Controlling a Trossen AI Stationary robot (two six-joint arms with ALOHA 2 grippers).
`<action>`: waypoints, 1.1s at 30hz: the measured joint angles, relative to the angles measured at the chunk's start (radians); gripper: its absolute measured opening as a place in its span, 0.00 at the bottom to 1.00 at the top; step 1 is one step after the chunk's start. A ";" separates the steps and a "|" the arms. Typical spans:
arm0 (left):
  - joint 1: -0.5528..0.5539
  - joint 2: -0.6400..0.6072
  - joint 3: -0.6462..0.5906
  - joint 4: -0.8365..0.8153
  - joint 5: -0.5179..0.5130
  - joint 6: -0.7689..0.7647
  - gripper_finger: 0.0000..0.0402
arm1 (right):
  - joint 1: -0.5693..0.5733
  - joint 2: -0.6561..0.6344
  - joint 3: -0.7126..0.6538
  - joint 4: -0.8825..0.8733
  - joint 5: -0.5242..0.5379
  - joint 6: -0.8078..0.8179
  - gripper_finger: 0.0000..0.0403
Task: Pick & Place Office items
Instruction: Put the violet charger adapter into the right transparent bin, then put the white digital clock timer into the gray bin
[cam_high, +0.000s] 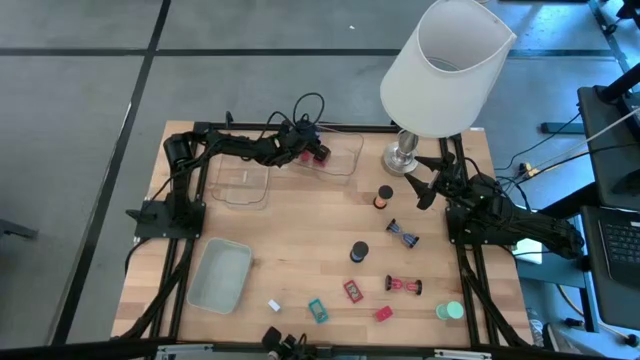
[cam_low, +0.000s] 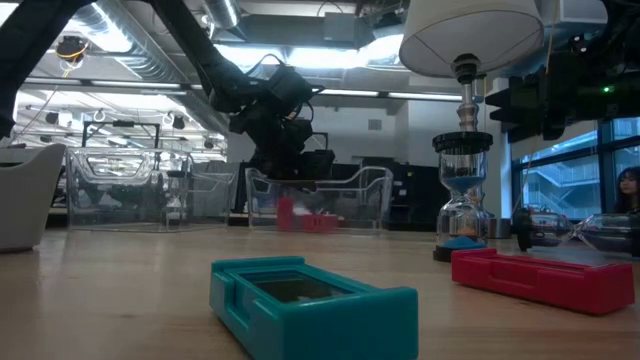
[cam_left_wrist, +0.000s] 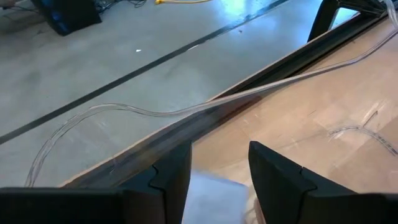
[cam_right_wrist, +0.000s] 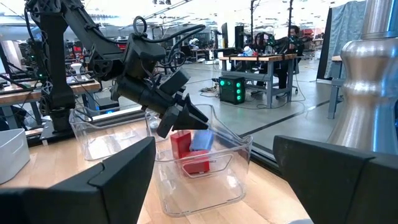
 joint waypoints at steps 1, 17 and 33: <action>0.000 0.000 0.000 0.000 0.000 0.000 0.39 | 0.000 0.000 0.000 0.000 0.000 0.000 0.81; -0.173 -0.209 -0.003 -0.094 0.384 0.120 0.45 | 0.000 0.000 0.000 0.000 0.000 0.000 0.81; -0.613 -0.233 -0.003 -0.538 0.559 0.413 0.44 | 0.000 0.000 0.000 0.000 0.000 0.000 0.81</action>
